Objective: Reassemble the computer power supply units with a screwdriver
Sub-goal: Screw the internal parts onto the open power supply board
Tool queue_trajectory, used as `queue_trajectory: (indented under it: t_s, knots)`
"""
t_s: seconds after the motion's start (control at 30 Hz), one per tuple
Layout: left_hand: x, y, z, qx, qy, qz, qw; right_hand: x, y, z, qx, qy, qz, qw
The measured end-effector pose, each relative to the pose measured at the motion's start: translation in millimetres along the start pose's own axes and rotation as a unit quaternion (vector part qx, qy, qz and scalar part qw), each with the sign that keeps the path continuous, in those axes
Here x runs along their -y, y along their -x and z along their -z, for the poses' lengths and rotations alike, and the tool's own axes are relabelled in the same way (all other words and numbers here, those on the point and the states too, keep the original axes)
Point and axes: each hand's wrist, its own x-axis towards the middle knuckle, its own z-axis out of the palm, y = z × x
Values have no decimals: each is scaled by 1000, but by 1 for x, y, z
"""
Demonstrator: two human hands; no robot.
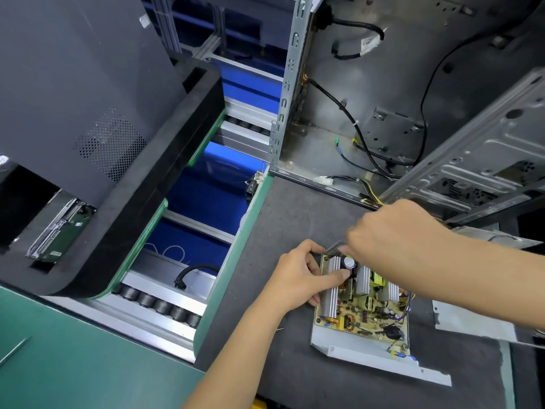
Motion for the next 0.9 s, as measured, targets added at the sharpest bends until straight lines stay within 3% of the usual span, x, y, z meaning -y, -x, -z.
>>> queue_trajectory:
  t_s: [0.27, 0.43, 0.5, 0.6, 0.73, 0.9]
  knots:
    - [-1, 0, 1, 6, -2, 0, 1000, -12, 7, -5, 47, -128, -5, 991]
    - [-2, 1, 1, 6, 1, -5, 1000, -6, 4, -5, 2, -30, 36, 999]
    - [-3, 1, 0, 8, -1, -3, 1000, -3, 2, -3, -10, -13, 11, 1000]
    - [-5, 2, 3, 9, -8, -5, 1000, -7, -1, -4, -10, -53, -24, 998]
    - [-10, 3, 10, 11, -50, -22, 998, -11, 0, -10, 5, -154, 18, 988]
    - [-19, 6, 12, -15, -72, -65, 995, -15, -2, -3, -22, -81, 32, 996]
